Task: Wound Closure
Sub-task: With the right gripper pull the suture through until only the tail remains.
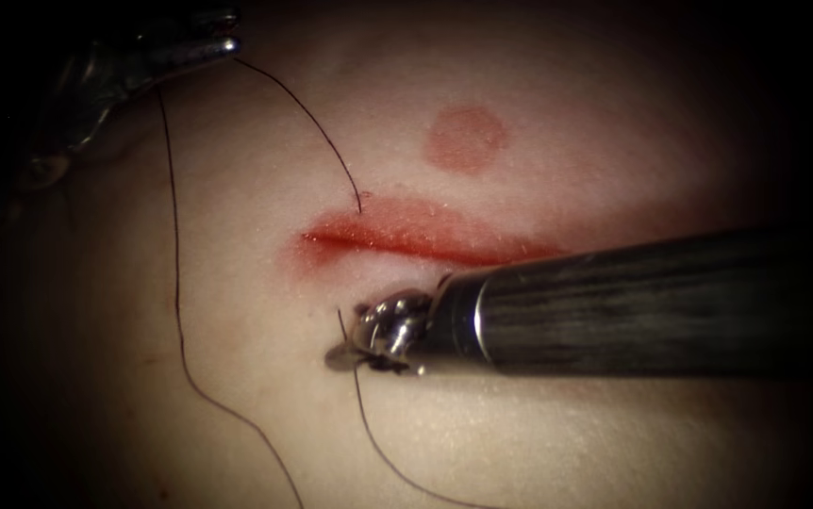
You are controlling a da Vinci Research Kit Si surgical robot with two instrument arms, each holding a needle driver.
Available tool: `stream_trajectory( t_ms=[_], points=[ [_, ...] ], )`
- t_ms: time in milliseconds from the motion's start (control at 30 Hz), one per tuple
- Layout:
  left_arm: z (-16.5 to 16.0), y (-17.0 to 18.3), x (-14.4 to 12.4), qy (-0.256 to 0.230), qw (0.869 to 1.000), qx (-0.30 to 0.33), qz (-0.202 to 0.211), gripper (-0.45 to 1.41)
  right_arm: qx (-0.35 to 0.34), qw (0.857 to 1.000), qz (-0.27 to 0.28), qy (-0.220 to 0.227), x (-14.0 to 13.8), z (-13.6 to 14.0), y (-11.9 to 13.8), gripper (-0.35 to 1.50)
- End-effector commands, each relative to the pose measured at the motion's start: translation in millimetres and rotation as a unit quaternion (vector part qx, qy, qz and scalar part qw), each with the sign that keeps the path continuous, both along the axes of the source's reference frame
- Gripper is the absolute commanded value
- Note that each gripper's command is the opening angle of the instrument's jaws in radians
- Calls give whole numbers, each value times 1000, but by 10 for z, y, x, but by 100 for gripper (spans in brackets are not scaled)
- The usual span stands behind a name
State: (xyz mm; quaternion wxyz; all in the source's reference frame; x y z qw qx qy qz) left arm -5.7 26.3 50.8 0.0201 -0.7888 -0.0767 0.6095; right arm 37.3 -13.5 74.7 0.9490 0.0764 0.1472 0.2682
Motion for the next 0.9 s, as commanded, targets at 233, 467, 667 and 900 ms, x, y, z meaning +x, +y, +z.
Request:
stream_trajectory(
  t_ms=[233,467,667,900],
  points=[
    [6,1,-5,-1,1000,0,0,-35,6,1000,-4,-15,9,41,-14,93],
    [6,1,-5,-1,1000,0,0,-35,42,999,-10,-6,6,40,-18,-35],
    [6,1,-5,-1,1000,0,0,-35,25,1000,-6,-4,-3,25,-15,-35],
    [6,1,-4,0,1000,0,2,-35,12,1000,-4,-6,-22,-15,-22,-35]
  ],
)
